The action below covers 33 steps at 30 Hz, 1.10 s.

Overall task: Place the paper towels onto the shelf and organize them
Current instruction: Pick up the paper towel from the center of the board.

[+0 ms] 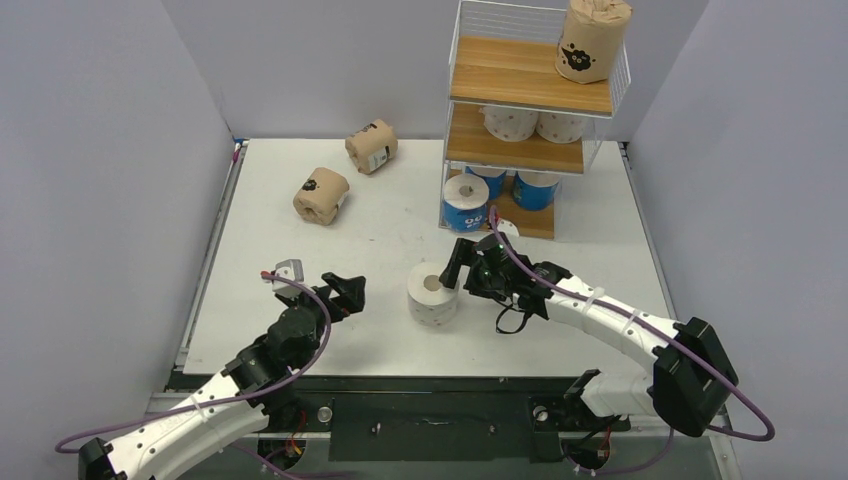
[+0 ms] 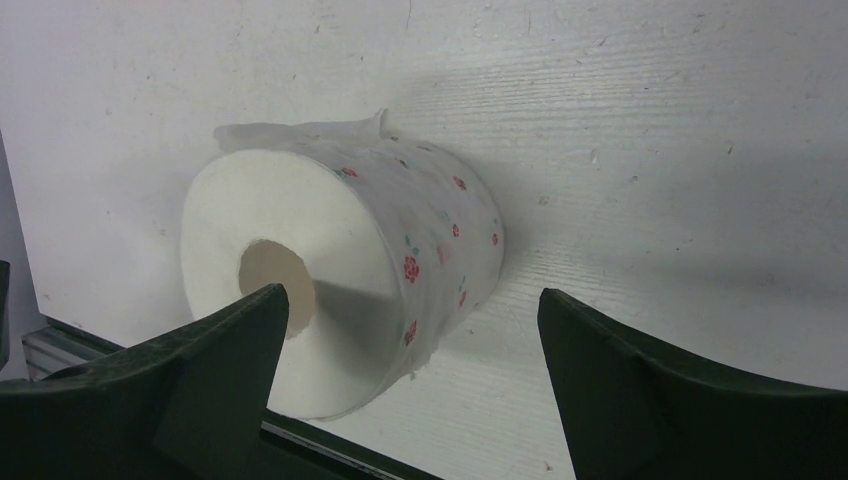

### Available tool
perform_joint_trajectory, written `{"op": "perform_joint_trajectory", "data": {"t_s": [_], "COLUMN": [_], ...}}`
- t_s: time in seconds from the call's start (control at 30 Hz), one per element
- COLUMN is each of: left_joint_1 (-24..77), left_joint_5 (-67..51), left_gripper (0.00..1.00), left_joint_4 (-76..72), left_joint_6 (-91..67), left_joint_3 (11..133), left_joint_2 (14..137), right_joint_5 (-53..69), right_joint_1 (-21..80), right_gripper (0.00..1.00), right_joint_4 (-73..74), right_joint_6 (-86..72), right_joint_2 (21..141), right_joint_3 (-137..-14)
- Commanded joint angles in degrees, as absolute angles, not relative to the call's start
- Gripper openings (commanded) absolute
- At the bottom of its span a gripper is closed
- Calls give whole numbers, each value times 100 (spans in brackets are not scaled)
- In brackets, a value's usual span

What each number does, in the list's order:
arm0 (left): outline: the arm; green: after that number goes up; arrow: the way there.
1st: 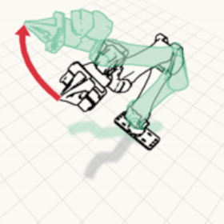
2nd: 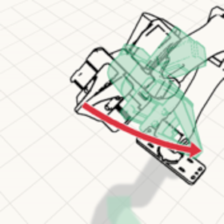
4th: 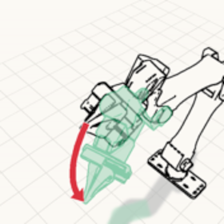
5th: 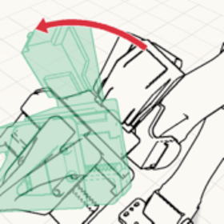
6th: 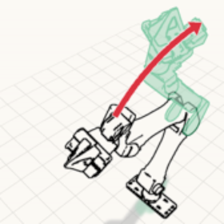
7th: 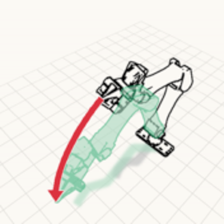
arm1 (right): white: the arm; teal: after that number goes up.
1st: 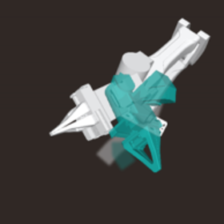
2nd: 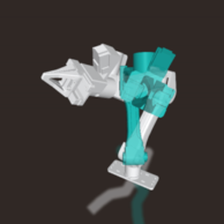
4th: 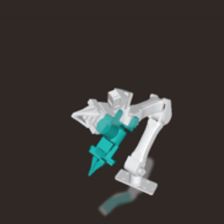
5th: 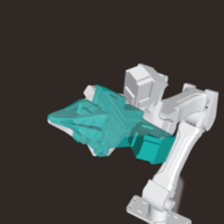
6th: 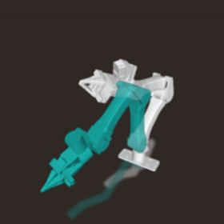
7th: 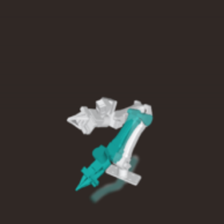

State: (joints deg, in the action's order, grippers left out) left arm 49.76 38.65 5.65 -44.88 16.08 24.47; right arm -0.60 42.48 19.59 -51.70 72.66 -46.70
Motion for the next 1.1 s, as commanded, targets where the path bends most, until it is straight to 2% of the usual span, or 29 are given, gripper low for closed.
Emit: {"op": "perform_joint_trajectory", "data": {"t_s": [0.0,0.23,0.37,0.53,0.87,1.07], "left_joint_1": [4957,4959,4957,4957,4960,4958], "left_joint_5": [3824,3810,3832,3805,3640,3559], "left_gripper": [96,96,96,96,96,96], "left_joint_4": [295,563,736,723,357,-480], "left_joint_6": [-4581,-4594,-4586,-4567,-4510,-4382], "left_joint_3": [1687,1882,1958,1940,1864,1861], "left_joint_2": [2547,2766,2788,2774,2968,3229], "right_joint_5": [-106,-151,-211,-237,-197,-351], "right_joint_1": [4322,4408,4436,4469,4484,4336], "right_gripper": [90,82,72,54,28,21], "right_joint_4": [1822,1883,1942,2000,2061,2470], "right_joint_6": [-5105,-5018,-4988,-4967,-4958,-4859], "right_joint_2": [7367,7591,7659,7727,7697,7205], "right_joint_3": [-4894,-5012,-5097,-5155,-5197,-5384]}}
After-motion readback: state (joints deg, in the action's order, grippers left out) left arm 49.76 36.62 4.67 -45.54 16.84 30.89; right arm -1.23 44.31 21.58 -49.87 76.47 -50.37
